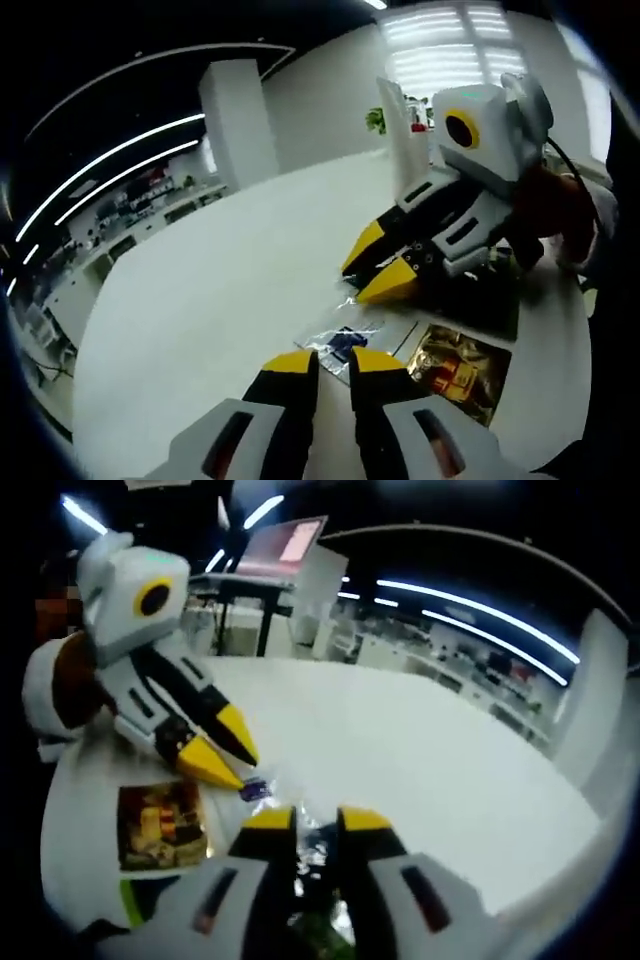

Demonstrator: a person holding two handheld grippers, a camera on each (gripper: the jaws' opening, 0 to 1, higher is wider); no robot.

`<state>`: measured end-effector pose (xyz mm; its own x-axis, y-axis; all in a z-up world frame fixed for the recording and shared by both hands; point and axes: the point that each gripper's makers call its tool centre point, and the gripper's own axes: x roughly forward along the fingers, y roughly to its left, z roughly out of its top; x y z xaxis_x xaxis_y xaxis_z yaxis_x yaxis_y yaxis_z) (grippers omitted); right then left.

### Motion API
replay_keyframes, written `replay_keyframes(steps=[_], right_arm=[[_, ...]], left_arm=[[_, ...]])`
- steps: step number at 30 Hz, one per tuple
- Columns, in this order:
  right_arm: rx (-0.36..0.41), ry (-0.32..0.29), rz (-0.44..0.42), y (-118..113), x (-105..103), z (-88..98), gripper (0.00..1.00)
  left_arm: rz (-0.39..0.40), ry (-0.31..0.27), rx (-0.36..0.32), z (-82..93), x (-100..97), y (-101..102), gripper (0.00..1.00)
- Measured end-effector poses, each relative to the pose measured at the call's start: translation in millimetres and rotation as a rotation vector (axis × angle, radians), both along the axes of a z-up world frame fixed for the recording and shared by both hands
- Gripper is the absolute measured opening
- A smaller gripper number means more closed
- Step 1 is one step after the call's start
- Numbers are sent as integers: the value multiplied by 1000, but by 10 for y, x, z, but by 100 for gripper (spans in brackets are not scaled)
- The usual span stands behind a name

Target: Arrange the skincare products in the storage area until every visible bottle or jar stands upright without overlapping.

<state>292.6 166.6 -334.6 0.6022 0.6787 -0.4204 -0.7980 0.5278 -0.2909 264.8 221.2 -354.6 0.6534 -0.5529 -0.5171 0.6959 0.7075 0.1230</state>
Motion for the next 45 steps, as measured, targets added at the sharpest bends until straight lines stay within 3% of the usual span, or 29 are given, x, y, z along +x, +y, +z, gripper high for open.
replay_keyframes(steps=[4, 9, 13, 16, 23, 30, 32, 38, 45], right_arm=[[-3, -32, -13, -10, 18, 75, 14], [31, -44, -22, -29, -30, 225, 14], [75, -29, -26, -79, -94, 321, 16], [106, -10, -29, -135, -146, 369, 20], [184, 32, -15, -302, -360, 484, 32], [256, 58, -10, -487, -570, 538, 48], [274, 58, -18, -562, -750, 544, 53], [298, 42, -61, -852, -918, 568, 65], [298, 29, -113, -1249, -1063, 558, 81]], left_arm=[[15, -14, -31, 74, -11, 29, 12], [12, 25, -175, 167, -53, -49, 13], [24, 51, -289, 245, -86, -75, 21], [30, 39, -296, 284, -120, -64, 25], [12, 0, -306, 376, -270, -100, 47], [29, 0, -386, 478, -466, -101, 53], [34, -7, -401, 508, -528, -94, 58], [62, 12, -414, 491, -680, -98, 77], [120, 25, -407, 474, -806, -91, 91]])
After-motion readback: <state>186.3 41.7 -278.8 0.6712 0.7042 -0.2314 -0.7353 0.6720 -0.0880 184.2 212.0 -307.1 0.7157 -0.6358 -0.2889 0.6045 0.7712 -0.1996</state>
